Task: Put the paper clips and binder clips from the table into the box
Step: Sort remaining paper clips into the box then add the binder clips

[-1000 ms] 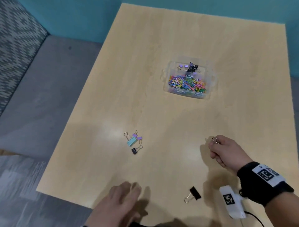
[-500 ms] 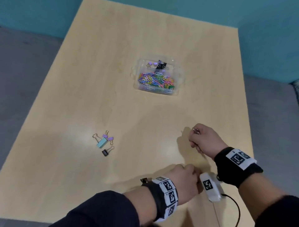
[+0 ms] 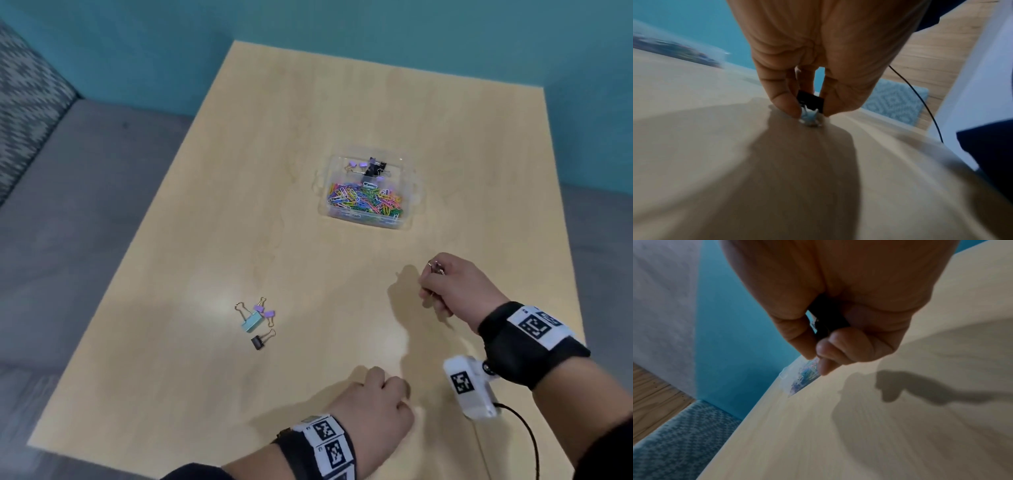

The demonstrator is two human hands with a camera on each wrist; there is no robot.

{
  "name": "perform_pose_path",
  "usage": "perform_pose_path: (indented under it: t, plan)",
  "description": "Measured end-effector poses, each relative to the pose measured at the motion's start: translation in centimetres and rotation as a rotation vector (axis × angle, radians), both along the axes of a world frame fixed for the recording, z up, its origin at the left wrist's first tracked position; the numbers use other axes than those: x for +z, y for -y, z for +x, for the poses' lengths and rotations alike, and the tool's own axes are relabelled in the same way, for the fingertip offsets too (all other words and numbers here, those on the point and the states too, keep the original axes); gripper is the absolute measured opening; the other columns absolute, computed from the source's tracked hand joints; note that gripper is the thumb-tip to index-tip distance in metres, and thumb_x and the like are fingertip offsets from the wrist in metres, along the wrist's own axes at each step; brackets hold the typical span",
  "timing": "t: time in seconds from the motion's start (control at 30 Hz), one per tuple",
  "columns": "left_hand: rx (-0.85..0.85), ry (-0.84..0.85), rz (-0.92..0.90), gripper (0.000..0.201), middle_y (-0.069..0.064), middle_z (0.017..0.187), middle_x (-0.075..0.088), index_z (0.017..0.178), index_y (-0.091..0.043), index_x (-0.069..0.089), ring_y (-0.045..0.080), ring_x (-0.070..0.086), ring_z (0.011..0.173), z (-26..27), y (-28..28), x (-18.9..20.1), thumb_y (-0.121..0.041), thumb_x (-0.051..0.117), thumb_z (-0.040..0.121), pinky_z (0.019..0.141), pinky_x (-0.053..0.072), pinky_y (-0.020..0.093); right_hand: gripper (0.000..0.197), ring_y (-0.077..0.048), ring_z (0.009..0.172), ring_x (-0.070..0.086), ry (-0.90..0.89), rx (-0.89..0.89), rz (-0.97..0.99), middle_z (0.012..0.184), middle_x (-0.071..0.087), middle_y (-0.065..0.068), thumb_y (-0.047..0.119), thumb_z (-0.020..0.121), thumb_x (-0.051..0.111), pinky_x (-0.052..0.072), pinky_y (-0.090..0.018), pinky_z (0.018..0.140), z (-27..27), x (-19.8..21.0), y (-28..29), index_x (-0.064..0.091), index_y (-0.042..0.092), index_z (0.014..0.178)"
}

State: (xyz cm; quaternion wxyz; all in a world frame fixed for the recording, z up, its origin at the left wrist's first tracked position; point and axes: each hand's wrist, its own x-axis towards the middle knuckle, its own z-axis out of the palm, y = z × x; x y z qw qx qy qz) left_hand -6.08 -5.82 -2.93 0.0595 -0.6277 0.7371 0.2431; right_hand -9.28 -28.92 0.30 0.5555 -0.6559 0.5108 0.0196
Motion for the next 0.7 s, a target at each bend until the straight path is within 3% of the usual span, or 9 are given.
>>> perform_pose_path:
  t: [0.07, 0.17, 0.23, 0.3, 0.4, 0.5, 0.57, 0.7]
  plan:
    - [0.215, -0.121, -0.007, 0.023, 0.003, 0.083, 0.047, 0.066, -0.017, 0.049, 0.024, 0.048, 0.075, 1.8, -1.1, 0.5, -0.016, 0.064, 0.049, 0.047, 0.043, 0.029, 0.007, -0.024, 0.054, 0.049, 0.025, 0.017, -0.014, 0.069, 0.066, -0.015, 0.003, 0.082, 0.053, 0.032, -0.027, 0.044, 1.5, 0.1, 0.7, 0.053, 0.009, 0.078]
    - [0.766, -0.394, -0.079, 0.009, -0.006, 0.088, 0.046, 0.069, -0.017, 0.044, 0.019, 0.042, 0.084, 5.7, -2.6, 1.6, -0.013, 0.047, 0.061, 0.070, 0.042, 0.030, 0.008, -0.023, 0.049, 0.050, 0.046, 0.057, -0.052, 0.071, 0.065, -0.015, 0.002, 0.082, 0.052, 0.034, -0.026, 0.042, 3.8, 0.4, 2.2, 0.054, 0.008, 0.079]
    - [1.078, -0.513, -0.108, 0.006, -0.003, 0.080, 0.055, 0.073, -0.015, 0.051, 0.016, 0.048, 0.075, 9.0, -3.5, 2.5, -0.012, 0.048, 0.069, 0.067, 0.041, 0.029, 0.008, -0.024, 0.051, 0.053, 0.040, 0.077, -0.093, 0.071, 0.063, -0.014, 0.003, 0.085, 0.051, 0.037, -0.025, 0.040, 5.3, 0.7, 3.3, 0.056, 0.009, 0.081]
    - [1.283, -0.570, -0.202, 0.009, 0.001, 0.067, 0.060, 0.070, -0.015, 0.052, 0.011, 0.051, 0.064, 12.3, -4.3, 3.2, -0.009, 0.050, 0.076, 0.059, 0.039, 0.025, 0.008, -0.025, 0.054, 0.053, 0.022, 0.090, -0.138, 0.071, 0.060, -0.013, 0.005, 0.087, 0.049, 0.038, -0.022, 0.038, 6.9, 1.0, 4.7, 0.056, 0.008, 0.084]
    - [1.256, -0.341, -0.286, 0.022, -0.005, 0.052, 0.052, 0.065, -0.019, 0.045, 0.007, 0.048, 0.055, 16.5, -5.0, 2.8, -0.008, 0.053, 0.083, 0.049, 0.031, 0.025, 0.010, -0.026, 0.059, 0.052, -0.062, 0.231, -0.362, 0.074, 0.060, -0.012, 0.007, 0.086, 0.045, 0.042, -0.029, 0.049, 9.8, 1.7, 7.1, 0.055, 0.008, 0.083]
    - [1.073, -0.092, -0.145, 0.032, -0.010, 0.067, 0.050, 0.076, -0.028, 0.036, 0.015, 0.044, 0.064, 17.9, -5.1, 1.0, -0.050, 0.058, 0.082, 0.054, 0.034, 0.031, 0.011, -0.030, 0.071, 0.054, -0.247, 0.506, -0.647, 0.084, 0.060, -0.012, 0.014, 0.090, 0.042, 0.041, -0.033, 0.060, 12.9, 2.1, 8.9, 0.052, 0.011, 0.087]
    - [0.995, -0.004, -0.036, 0.039, -0.009, 0.079, 0.047, 0.087, -0.030, 0.035, 0.017, 0.042, 0.071, 17.7, -4.9, 0.0, -0.063, 0.053, 0.077, 0.061, 0.038, 0.032, 0.011, -0.031, 0.075, 0.053, -0.336, 0.678, -0.768, 0.093, 0.055, -0.013, 0.019, 0.093, 0.042, 0.044, -0.034, 0.065, 14.8, 1.8, 9.5, 0.051, 0.013, 0.093]
    - [0.906, 0.056, 0.009, 0.034, -0.005, 0.088, 0.042, 0.098, -0.028, 0.041, 0.018, 0.043, 0.078, 17.6, -4.2, -0.2, -0.056, 0.051, 0.084, 0.063, 0.038, 0.029, 0.020, -0.032, 0.082, 0.050, -0.399, 0.780, -0.858, 0.096, 0.041, -0.009, 0.018, 0.091, 0.051, 0.045, -0.037, 0.071, 17.5, 1.0, 10.3, 0.052, 0.013, 0.110]
